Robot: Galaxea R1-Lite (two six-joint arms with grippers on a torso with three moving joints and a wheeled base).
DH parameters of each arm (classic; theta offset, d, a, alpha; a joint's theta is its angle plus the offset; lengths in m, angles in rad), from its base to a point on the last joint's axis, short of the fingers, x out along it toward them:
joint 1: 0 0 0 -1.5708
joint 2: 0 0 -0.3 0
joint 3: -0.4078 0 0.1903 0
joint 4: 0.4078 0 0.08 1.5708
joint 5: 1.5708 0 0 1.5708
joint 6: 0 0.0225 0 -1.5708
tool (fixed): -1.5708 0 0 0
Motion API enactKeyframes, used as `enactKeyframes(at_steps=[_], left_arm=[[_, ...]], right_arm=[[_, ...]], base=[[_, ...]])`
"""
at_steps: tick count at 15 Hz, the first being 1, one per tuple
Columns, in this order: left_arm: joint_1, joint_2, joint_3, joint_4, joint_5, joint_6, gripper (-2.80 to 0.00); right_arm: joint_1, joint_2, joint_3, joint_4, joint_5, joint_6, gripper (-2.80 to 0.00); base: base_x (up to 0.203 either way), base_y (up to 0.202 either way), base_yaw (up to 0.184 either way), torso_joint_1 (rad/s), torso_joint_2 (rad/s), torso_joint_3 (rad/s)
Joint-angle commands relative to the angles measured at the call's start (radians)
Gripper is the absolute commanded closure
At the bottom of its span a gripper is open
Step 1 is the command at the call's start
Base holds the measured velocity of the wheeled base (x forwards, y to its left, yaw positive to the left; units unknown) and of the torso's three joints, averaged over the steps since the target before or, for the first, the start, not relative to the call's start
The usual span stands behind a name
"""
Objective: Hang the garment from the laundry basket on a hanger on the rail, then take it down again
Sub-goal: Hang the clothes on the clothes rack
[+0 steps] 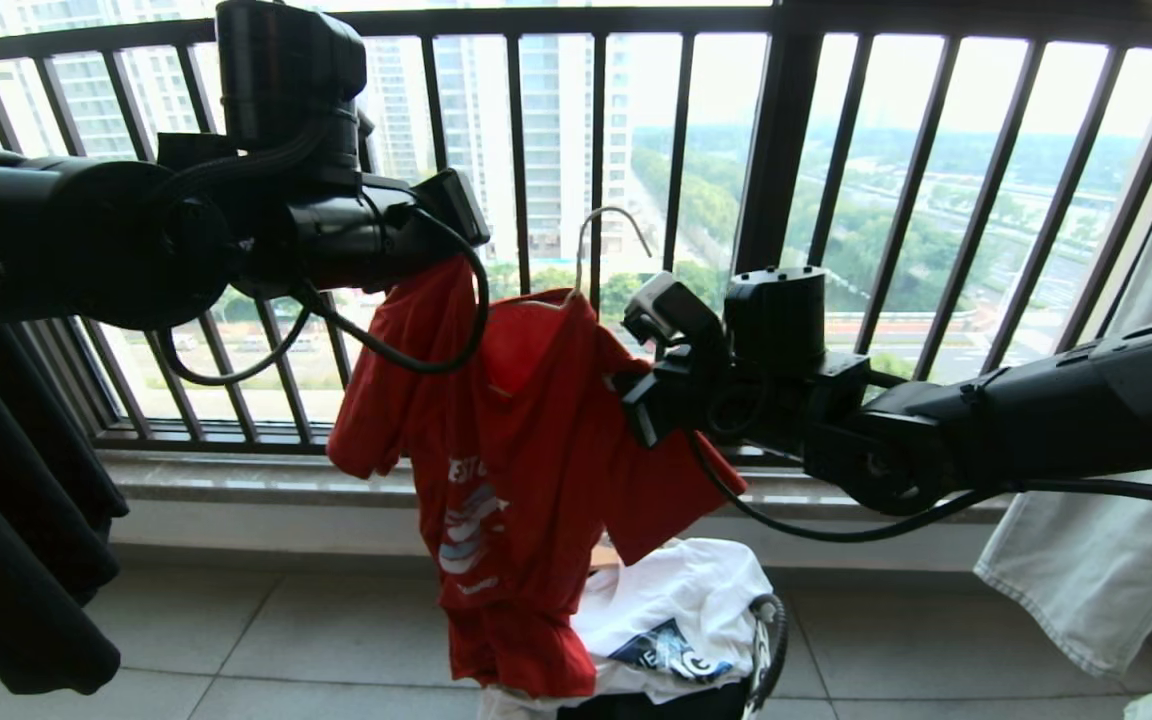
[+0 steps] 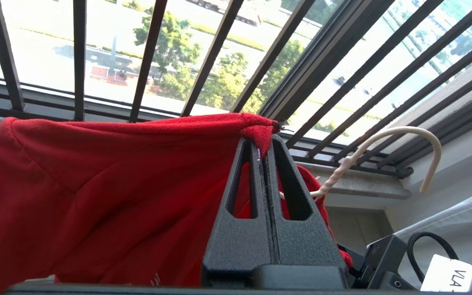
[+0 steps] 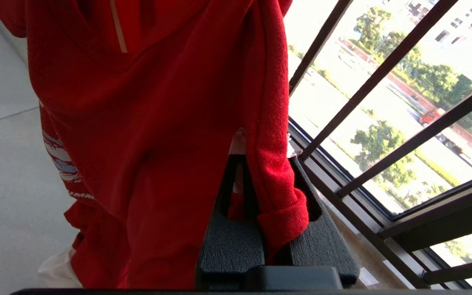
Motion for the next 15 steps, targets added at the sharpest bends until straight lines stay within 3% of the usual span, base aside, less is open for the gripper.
enactKeyframes(at_steps=[1,10,15], left_arm=[[-0.006,0.017,0.001,-0.004,-0.001,-0.007,0.0],[-0.007,0.018,0.012,0.001,-0.014,0.0,0.0],[0.032,-0.057,0.05,0.017,-0.136,0.02,0.0]], right_arm=[[0.021,0.02,0.0,-0.003,0.001,-0.001,0.0],[0.1,0.017,0.031,-0.003,0.003,0.009,0.0],[0.113,0.013,0.029,-0.002,0.006,0.052,0.0]], base=[[0.0,0.0,0.0,0.0,0.0,0.0],[0.0,0.0,0.0,0.0,0.0,0.0],[0.0,0.0,0.0,0.0,0.0,0.0]])
